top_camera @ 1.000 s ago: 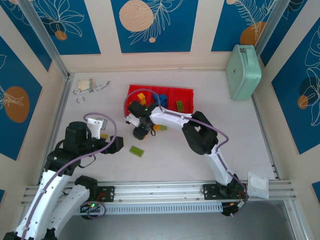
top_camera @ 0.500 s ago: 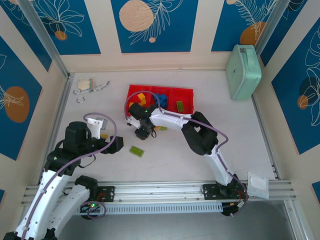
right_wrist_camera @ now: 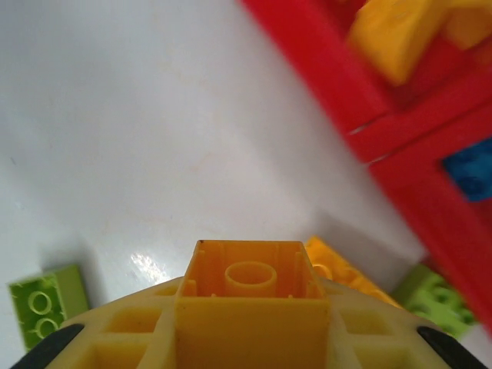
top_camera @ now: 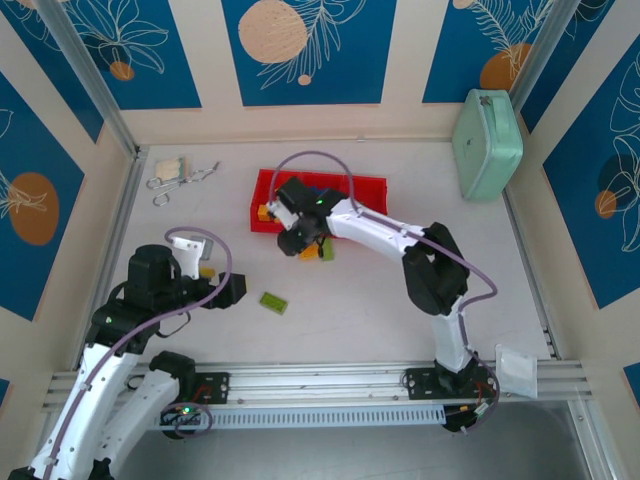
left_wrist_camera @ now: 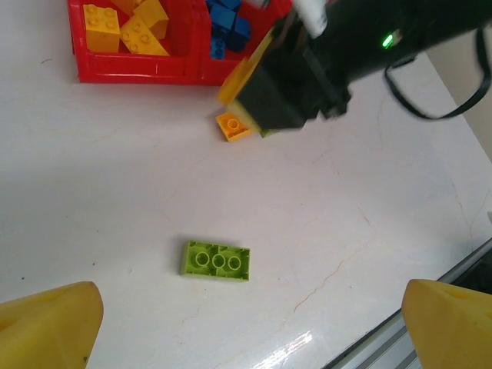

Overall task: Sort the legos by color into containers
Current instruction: Pick up the lego from the center of the table, then place the lego in the container.

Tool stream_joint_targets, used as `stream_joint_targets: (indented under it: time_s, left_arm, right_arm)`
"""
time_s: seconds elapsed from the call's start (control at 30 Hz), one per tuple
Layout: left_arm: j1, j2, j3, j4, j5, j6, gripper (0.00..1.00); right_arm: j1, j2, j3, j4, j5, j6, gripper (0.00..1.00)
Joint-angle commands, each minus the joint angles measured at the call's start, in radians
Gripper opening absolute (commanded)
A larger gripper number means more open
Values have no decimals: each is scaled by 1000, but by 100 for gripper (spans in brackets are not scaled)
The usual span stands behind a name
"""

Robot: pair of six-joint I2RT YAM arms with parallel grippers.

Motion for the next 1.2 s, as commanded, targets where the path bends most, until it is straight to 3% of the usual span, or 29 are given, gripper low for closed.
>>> stream_joint_targets:
  time_s: [0.0,0.4,0.73,0.87,1.17]
  left_arm:
    - [14,-5,5,-5,-2,-8,99]
    - [20,-13,5,-3,-3,-8,99]
    - [21,-17,4,-1,6,-6,99]
    - [21,-12,4,-2,3,-7,99]
    - [26,6,6,-8,-13,-9,99]
  right_arm:
    - [-34,-60,29,37,-59,121,13]
    - [-80,136,246,225,-53,430,13]
    - [-103,479,719,82,-32,443,18]
    - [-112,553,826,36,-79,461,29]
    - [-112,523,812,-7,-85,473,70]
